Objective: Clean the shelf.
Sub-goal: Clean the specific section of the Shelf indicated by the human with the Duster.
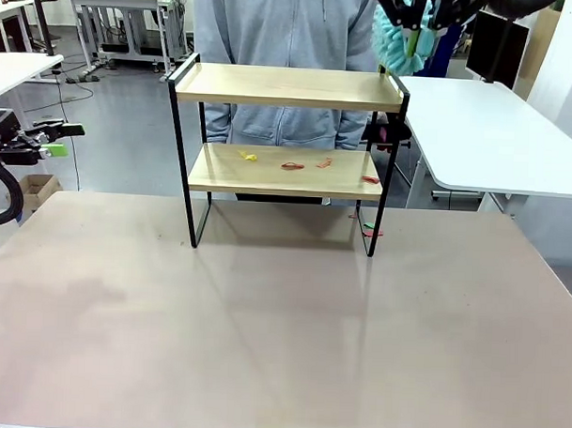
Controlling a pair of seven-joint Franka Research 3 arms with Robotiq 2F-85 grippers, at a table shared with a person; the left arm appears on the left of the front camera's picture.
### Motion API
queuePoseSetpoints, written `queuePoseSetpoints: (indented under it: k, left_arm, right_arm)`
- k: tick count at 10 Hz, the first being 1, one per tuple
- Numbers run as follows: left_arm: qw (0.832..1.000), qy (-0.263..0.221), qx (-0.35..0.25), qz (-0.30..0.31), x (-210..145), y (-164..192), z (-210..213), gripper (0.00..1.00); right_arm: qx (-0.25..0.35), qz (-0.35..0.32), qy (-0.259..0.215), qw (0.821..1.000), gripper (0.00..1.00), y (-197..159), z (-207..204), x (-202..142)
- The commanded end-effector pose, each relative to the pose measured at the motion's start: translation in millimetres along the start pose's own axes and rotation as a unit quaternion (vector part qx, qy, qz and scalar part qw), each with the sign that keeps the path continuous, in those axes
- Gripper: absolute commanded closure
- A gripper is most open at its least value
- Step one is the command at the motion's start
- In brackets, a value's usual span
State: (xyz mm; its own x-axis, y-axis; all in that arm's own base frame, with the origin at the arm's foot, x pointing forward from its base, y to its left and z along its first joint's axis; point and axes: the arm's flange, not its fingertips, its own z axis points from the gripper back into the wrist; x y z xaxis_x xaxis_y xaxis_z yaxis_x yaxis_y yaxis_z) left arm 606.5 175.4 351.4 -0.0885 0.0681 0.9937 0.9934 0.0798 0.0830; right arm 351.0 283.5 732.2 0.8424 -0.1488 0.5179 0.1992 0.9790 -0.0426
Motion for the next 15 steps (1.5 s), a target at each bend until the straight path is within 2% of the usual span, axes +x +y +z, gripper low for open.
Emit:
queuePoseSetpoints:
  k: [1,5,7,9,10,11,12,14,15]
  left_arm:
    - [1.000,-0.001,0.000,-0.003,4.2,-1.7,-0.1,0.00]
    - [1.000,-0.001,0.000,-0.003,4.2,-1.7,-0.1,0.00]
    - [1.000,-0.001,0.000,-0.003,4.2,-1.7,-0.1,0.00]
    - [1.000,-0.001,0.000,-0.003,4.2,-1.7,-0.1,0.00]
    - [1.000,-0.001,0.000,-0.003,4.2,-1.7,-0.1,0.00]
    - [1.000,-0.001,0.000,-0.003,4.2,-1.7,-0.1,0.00]
    - [1.000,-0.001,0.000,-0.003,4.2,-1.7,-0.1,0.00]
    - [1.000,-0.001,0.000,-0.003,4.2,-1.7,-0.1,0.00]
    - [1.000,-0.001,0.000,-0.003,4.2,-1.7,-0.1,0.00]
  right_arm:
    - [-0.003,-0.001,0.011,1.000,0.87,-0.9,-6.3,1.2]
    - [-0.004,0.002,0.008,1.000,0.87,2.2,-6.5,-0.1]
    - [0.055,0.019,-0.003,0.998,0.87,-16.8,11.4,3.3]
    - [0.140,0.064,0.004,0.988,0.87,-42.9,26.7,4.8]
    - [0.210,0.112,0.012,0.971,0.87,-57.5,33.6,2.2]
    - [0.242,0.135,0.015,0.961,0.87,-61.1,35.3,0.9]
    - [0.285,0.176,0.018,0.942,0.87,-66.3,36.5,-2.9]
    - [0.360,0.253,0.034,0.897,0.87,-70.0,35.3,-11.0]
    - [0.377,0.303,0.046,0.874,0.87,-69.2,31.9,-18.3]
